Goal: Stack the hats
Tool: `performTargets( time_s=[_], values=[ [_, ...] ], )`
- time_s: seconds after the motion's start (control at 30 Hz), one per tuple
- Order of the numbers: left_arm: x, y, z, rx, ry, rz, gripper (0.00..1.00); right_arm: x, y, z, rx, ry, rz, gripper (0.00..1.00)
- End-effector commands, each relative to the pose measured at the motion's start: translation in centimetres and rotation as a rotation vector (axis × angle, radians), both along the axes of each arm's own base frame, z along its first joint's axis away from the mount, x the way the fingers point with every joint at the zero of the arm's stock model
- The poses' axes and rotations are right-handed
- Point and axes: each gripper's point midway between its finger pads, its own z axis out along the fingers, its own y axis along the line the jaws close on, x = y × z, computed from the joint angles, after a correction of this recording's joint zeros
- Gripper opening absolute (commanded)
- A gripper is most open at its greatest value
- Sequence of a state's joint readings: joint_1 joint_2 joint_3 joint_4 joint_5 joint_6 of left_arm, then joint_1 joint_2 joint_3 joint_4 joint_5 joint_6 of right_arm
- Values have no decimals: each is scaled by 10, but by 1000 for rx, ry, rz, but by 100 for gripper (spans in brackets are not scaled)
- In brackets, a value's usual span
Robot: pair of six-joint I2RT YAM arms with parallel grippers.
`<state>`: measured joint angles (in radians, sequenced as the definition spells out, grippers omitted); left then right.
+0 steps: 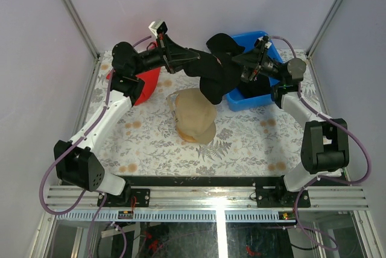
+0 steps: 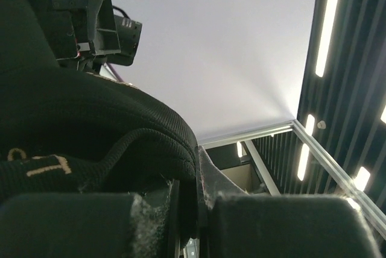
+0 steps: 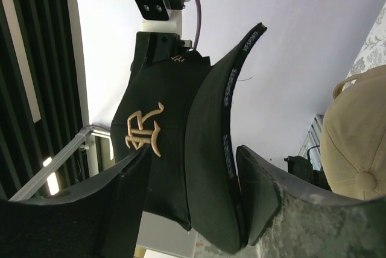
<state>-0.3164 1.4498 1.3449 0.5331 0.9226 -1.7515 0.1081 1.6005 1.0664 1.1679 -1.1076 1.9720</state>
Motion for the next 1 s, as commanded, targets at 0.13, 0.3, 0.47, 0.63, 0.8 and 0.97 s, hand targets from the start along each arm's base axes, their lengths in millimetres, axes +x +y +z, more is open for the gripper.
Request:
performTargets(
  time_s=[0.13, 0.3, 0.47, 0.63, 0.8, 0.97],
  values=[
    [-14, -5, 0, 57, -36, -41, 0, -15, 12, 13, -24, -98, 68, 35],
    [-3, -1, -9, 93, -18, -3, 3, -20, 13, 12, -29, -98, 75, 0],
    [32, 43, -13, 157, 4, 243, 29, -24, 10, 29, -7, -107, 25, 0],
    [58, 136, -39, 317, 104, 666, 42, -11, 6, 55, -34, -147, -139, 0],
    [40, 186, -70, 395, 169, 855, 49, -1, 5, 69, -97, -158, -263, 0],
    [35, 180, -119, 494, 252, 765, 49, 1, 17, 71, -186, -175, -310, 0]
  ],
)
